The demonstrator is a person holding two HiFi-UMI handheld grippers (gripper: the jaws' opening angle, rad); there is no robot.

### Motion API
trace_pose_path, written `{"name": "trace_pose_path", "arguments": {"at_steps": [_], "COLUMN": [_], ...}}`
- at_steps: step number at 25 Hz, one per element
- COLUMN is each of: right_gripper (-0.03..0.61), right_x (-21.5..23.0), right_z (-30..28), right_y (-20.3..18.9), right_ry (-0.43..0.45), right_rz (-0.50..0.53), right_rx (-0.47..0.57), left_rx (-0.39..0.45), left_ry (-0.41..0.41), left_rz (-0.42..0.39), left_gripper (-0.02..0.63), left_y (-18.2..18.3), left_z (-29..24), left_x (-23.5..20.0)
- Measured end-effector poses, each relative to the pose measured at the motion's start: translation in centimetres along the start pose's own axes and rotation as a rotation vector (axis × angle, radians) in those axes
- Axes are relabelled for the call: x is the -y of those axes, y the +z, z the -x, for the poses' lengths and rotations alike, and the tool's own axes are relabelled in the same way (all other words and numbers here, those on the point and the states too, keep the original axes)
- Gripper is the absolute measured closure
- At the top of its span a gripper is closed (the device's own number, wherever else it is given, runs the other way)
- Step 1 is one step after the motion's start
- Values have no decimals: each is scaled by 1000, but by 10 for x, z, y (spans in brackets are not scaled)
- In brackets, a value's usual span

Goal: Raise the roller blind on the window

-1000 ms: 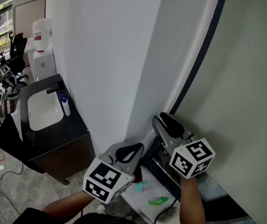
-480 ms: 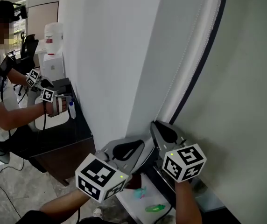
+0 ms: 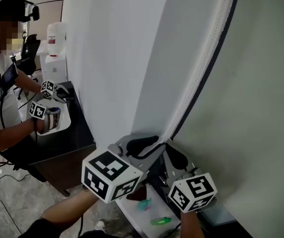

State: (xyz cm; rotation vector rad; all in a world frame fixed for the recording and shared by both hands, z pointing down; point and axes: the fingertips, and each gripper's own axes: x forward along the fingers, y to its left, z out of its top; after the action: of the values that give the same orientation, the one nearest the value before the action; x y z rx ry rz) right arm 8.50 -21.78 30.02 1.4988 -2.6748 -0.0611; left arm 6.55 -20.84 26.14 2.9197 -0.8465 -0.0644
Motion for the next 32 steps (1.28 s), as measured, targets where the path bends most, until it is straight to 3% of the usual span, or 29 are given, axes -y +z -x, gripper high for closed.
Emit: {"name": "trace_pose_path", "arguments": {"at_steps": [10,11,12,18,20,22,25,32], "right_gripper": [560,560,560,557,554,525,471,474], "right_x": [-8,-7,-6,-4,-5,1,20,13], "right_z": [23,25,26,33,40,57,77,44], "right_y": [-3,-2,-1,-4,0,17,57,97], "right_ry": [-28,-28,-28,-5,37,93,153,125], "right_rz": [68,63,55,26,-7,-122,-273,-103], "right_rx": [-60,-62,-61,-40,-19,40,172,175], "left_rx": [9,9,7,-22,-33,-49,-87,-233], "left_ry": [-114,-112,-110,-177,-181,-170,-164,-154], "left_rz": [-56,-60,-69,-80,-65,-72,-85,-82], "left_gripper": [508,518,598,601,601,601,601,601], "left_y": [41,43,45,39,37,36,23,-62], "left_z": [-27,-28,-30,-33,-32,-30,-28,-31], "left_x": [26,27,28,37,35,32,28,31]}}
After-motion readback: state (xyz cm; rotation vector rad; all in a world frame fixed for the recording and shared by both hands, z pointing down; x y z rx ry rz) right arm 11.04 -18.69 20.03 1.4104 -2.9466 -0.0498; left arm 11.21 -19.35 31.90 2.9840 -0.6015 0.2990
